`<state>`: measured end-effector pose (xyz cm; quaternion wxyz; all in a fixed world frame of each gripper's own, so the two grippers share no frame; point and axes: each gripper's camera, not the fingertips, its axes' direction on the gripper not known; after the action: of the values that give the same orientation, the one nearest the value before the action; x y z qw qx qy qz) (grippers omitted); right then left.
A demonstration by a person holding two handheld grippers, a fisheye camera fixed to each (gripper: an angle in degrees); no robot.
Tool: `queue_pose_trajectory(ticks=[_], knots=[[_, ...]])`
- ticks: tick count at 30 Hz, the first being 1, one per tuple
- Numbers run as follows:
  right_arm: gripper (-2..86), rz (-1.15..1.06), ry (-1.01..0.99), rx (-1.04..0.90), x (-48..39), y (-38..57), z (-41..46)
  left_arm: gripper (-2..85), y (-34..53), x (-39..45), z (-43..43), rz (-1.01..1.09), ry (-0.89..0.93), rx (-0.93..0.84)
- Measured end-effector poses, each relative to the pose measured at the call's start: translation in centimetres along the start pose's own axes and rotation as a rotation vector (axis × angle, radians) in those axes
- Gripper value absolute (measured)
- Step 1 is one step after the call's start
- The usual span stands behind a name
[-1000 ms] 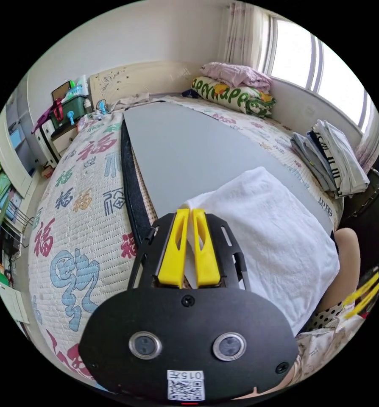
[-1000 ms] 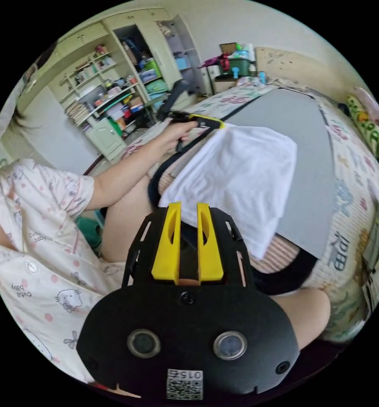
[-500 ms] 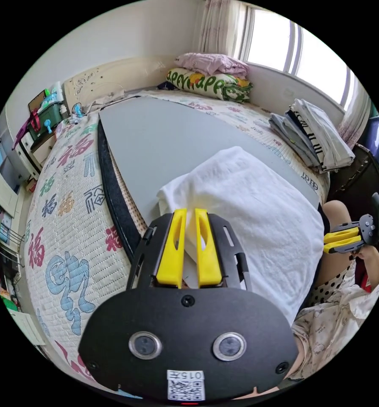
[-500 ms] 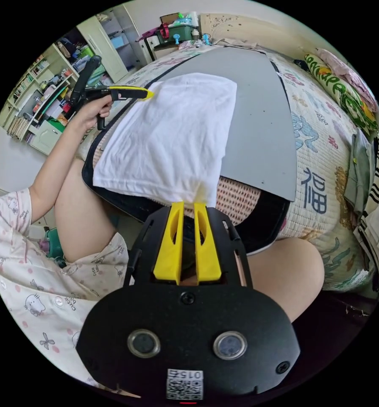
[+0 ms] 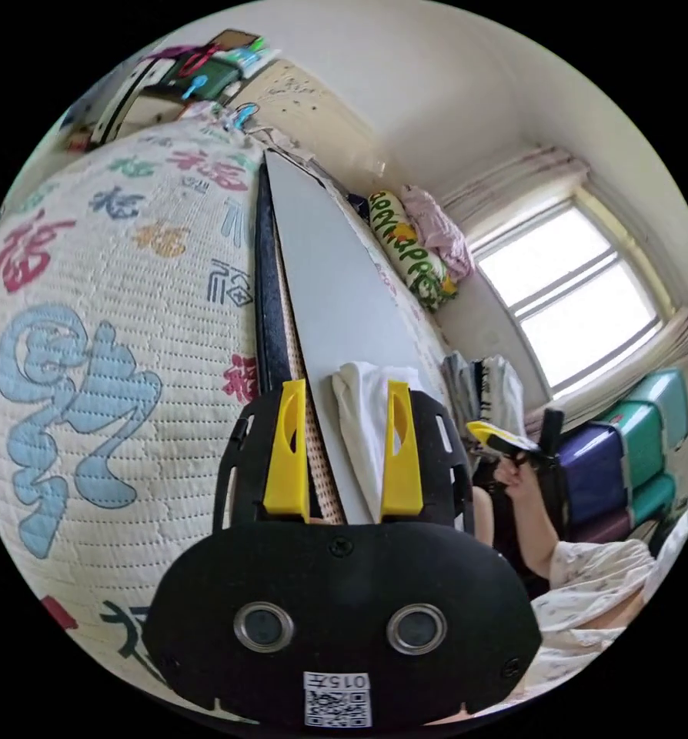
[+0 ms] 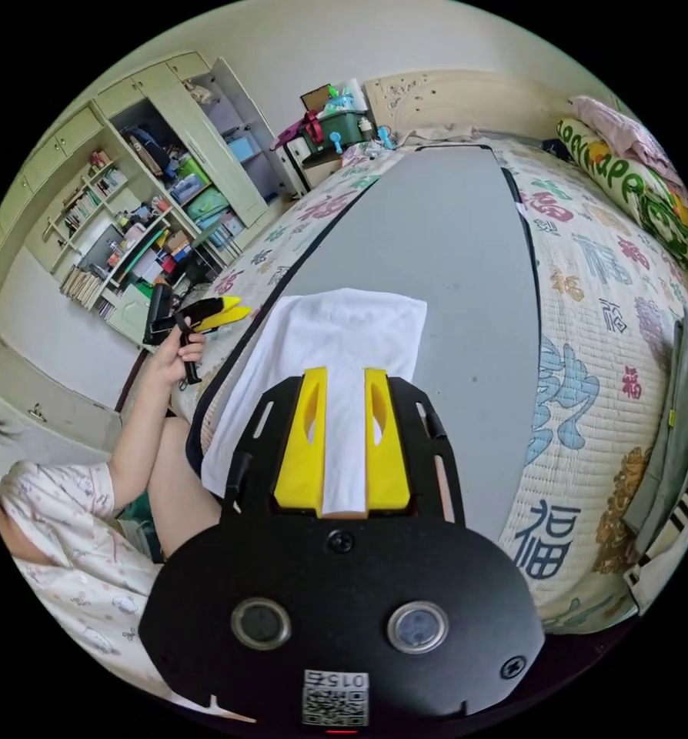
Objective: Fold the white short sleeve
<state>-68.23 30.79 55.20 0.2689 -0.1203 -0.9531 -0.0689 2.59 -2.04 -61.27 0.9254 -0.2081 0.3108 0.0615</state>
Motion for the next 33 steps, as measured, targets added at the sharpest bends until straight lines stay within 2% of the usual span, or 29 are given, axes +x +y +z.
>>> queue_pose_trajectory(ticks=[8, 13, 23, 28, 33], knots=[[9.6, -0.052, 0.072, -0.289, -0.3, -6.6, 11.8, 13.9, -2.9, 1.8, -1.7, -0.061, -0.006, -0.102], [8.7, -0.114, 0.146, -0.271, -0.8, -8.7, 15.5, 15.8, -3.3, 2.9, -3.3, -0.081, 0.101, -0.103], [7.3, -0.095, 0.016, -0.279, 3.0, -12.2, 20.5, 9.1, -0.4, 6.2, -4.4, -0.042, 0.007, -0.145], [7.1, -0.053, 0.003, -0.096, 7.3, -10.4, 17.8, 5.9, 3.3, 8.8, -4.4, 0.003, -0.044, -0.17], [9.7, 0.077, 0.026, -0.042, 14.8, -11.4, 18.6, 4.0, 7.1, 10.1, -4.0, 0.037, -0.07, -0.176]])
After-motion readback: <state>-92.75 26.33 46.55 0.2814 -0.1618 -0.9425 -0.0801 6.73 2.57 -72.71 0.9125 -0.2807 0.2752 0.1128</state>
